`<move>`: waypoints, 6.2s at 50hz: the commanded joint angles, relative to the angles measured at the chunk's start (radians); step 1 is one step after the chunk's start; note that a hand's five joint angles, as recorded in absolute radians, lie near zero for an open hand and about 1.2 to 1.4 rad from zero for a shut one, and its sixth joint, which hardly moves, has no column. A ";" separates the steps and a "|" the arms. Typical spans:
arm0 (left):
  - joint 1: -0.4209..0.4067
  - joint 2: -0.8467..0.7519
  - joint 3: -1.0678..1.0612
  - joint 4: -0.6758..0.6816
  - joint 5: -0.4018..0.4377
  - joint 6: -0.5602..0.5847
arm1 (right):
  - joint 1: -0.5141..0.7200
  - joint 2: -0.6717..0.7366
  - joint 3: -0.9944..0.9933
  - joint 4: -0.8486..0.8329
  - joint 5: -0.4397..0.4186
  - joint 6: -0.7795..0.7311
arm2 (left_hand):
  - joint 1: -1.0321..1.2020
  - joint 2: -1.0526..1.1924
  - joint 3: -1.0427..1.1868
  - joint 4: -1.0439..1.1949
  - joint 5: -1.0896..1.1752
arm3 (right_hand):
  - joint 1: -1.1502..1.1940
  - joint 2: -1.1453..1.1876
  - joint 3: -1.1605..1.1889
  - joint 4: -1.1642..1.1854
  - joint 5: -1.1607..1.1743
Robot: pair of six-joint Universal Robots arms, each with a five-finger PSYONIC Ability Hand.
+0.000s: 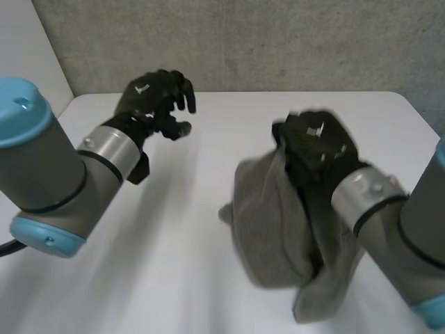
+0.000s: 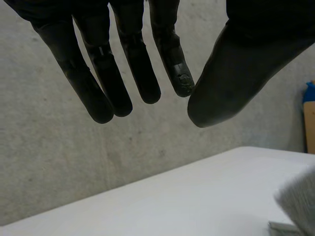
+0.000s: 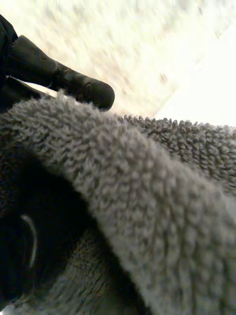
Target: Fold the towel.
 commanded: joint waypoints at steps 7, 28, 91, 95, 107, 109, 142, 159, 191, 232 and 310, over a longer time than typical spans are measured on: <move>0.063 0.072 0.046 -0.029 -0.002 -0.061 | 0.087 0.105 -0.561 0.107 0.116 0.043 | -0.133 -0.133 -0.135 -0.134 -0.310 | 0.073 0.080 0.050 0.039 0.057; 0.131 0.142 0.023 -0.032 0.001 -0.064 | 0.218 0.321 -0.355 0.523 0.087 -0.182 | -0.188 -0.188 -0.191 -0.189 -0.366 | -0.545 -0.538 -0.568 -0.579 -0.561; -0.001 -0.202 -0.305 -0.087 -0.123 0.020 | 0.058 0.767 -0.863 0.572 -0.281 -0.254 | -0.103 -0.103 -0.106 -0.104 -0.280 | -0.216 -0.209 -0.238 -0.250 -0.232; -0.006 -0.199 -0.252 -0.087 -0.163 0.025 | 0.058 0.767 -0.879 0.558 -0.241 -0.276 | 0.238 0.239 0.236 0.237 0.061 | 0.072 0.079 0.049 0.038 0.056; -0.023 -0.110 0.150 -0.049 -0.292 0.117 | 0.040 0.538 -0.755 -0.244 0.082 -0.180 | 0.242 0.243 0.240 0.242 0.065 | 0.073 0.080 0.050 0.039 0.057; -0.020 -0.084 0.182 -0.009 -0.320 0.117 | 0.028 0.449 -0.679 -0.387 0.099 -0.144 | 0.242 0.243 0.240 0.242 0.065 | 0.073 0.080 0.050 0.039 0.057; -0.027 -0.073 -0.247 0.026 -0.205 0.419 | 0.000 0.427 -0.307 0.328 -0.151 -0.382 | 0.242 0.243 0.240 0.242 0.065 | 0.073 0.080 0.050 0.039 0.057; -0.087 0.010 -0.391 0.037 -0.206 0.445 | -0.031 0.229 -0.312 0.384 -0.169 -0.231 | 0.242 0.243 0.240 0.242 0.065 | -1.149 -1.142 -1.172 -1.183 -1.165; -0.112 0.132 -0.591 0.127 -0.208 0.466 | -0.095 0.664 -0.814 0.738 -0.244 -0.287 | 0.242 0.243 0.240 0.242 0.065 | -1.071 -1.064 -1.094 -1.105 -1.087; -0.027 0.442 -0.216 0.086 -0.176 0.579 | -0.187 -0.158 -0.418 0.396 -0.181 -0.190 | 0.242 0.243 0.240 0.242 0.065 | 0.073 0.080 0.050 0.039 0.057; -0.046 0.065 -0.374 0.057 -0.064 0.502 | -0.103 0.263 -0.108 0.253 -0.076 -0.365 | 0.242 0.243 0.240 0.242 0.065 | -1.007 -1.000 -1.029 -1.041 -1.023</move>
